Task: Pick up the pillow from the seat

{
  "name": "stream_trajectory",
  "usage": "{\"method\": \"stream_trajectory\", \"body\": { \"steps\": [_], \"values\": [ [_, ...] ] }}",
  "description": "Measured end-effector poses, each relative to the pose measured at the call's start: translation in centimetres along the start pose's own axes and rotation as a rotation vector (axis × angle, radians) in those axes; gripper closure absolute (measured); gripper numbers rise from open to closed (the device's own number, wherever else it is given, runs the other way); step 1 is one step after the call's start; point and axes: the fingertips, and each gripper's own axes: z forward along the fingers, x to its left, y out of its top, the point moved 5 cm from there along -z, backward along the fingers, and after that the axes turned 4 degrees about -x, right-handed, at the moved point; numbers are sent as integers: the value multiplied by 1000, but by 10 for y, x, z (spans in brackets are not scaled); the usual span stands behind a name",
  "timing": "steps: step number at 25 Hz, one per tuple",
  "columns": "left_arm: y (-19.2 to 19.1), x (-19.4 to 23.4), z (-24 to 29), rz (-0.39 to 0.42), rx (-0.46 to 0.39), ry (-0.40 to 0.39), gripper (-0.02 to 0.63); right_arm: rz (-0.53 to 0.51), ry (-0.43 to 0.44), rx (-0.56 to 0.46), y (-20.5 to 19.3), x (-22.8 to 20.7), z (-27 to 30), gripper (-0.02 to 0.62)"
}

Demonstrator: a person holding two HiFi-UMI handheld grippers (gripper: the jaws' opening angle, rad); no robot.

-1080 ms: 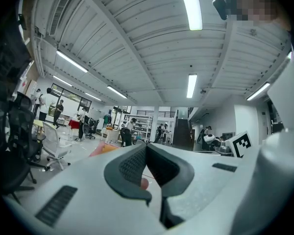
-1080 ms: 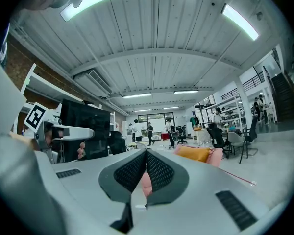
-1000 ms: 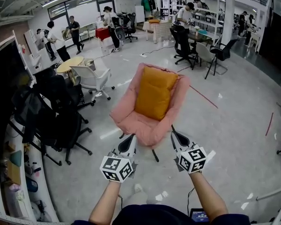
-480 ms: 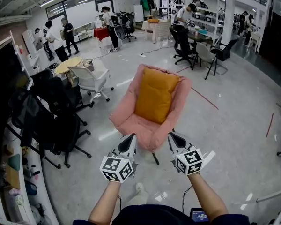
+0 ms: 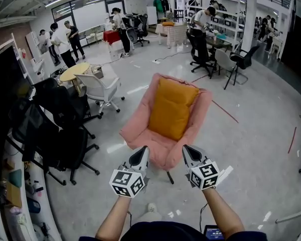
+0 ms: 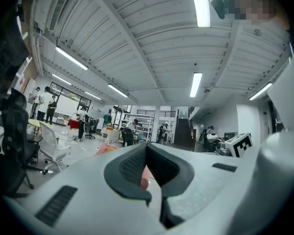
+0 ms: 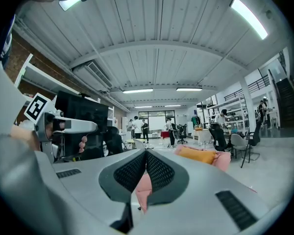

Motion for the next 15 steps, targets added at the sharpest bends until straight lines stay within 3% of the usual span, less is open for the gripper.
{"method": "stream_trajectory", "body": {
  "steps": [15],
  "values": [
    [12, 69, 57, -1, 21, -23, 602, 0, -23, 18, 8, -20, 87, 577]
  ]
}}
